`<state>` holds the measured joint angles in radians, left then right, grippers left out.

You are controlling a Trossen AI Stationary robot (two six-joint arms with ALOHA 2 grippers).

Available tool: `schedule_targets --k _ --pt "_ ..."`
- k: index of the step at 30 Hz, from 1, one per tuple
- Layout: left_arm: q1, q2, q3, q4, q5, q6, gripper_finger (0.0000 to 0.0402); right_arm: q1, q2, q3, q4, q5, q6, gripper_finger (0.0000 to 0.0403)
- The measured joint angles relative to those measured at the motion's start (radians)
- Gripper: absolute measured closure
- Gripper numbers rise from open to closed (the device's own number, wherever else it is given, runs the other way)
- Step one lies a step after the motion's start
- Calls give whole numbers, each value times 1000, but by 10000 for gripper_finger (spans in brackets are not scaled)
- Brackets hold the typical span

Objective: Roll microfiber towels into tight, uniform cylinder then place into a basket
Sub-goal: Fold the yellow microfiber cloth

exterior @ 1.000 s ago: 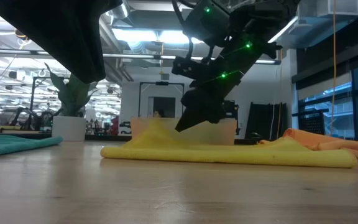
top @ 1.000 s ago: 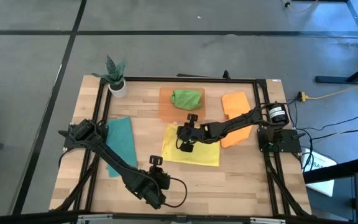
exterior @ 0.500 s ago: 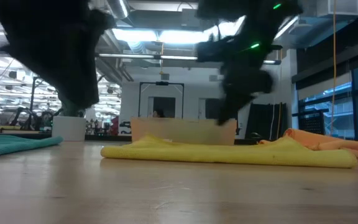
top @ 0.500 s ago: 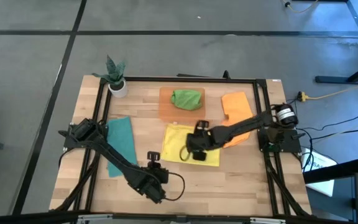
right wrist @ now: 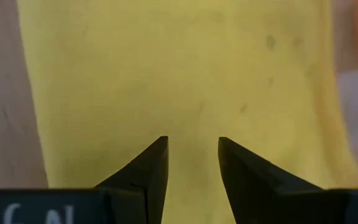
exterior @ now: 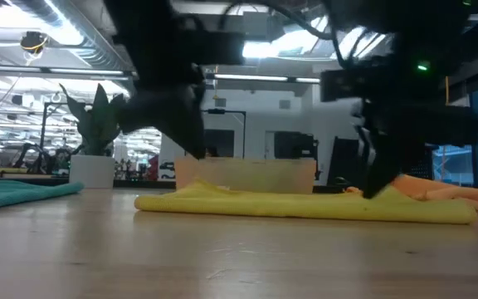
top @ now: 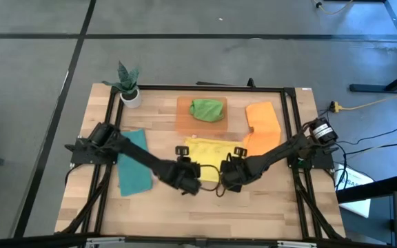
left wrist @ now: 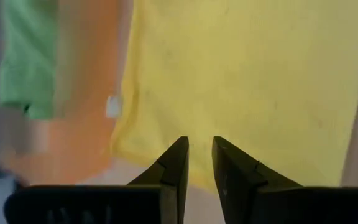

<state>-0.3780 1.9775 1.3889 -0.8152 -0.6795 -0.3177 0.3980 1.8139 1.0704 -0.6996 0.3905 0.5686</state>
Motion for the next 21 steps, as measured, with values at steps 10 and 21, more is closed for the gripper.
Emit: schedule_targets --k 10,21 --pt "140 0 -104 221 234 190 338 13 2 -16 1 -3 4 260" --pt "134 -6 -176 238 322 140 338 -65 12 -84 98 32 0 260"
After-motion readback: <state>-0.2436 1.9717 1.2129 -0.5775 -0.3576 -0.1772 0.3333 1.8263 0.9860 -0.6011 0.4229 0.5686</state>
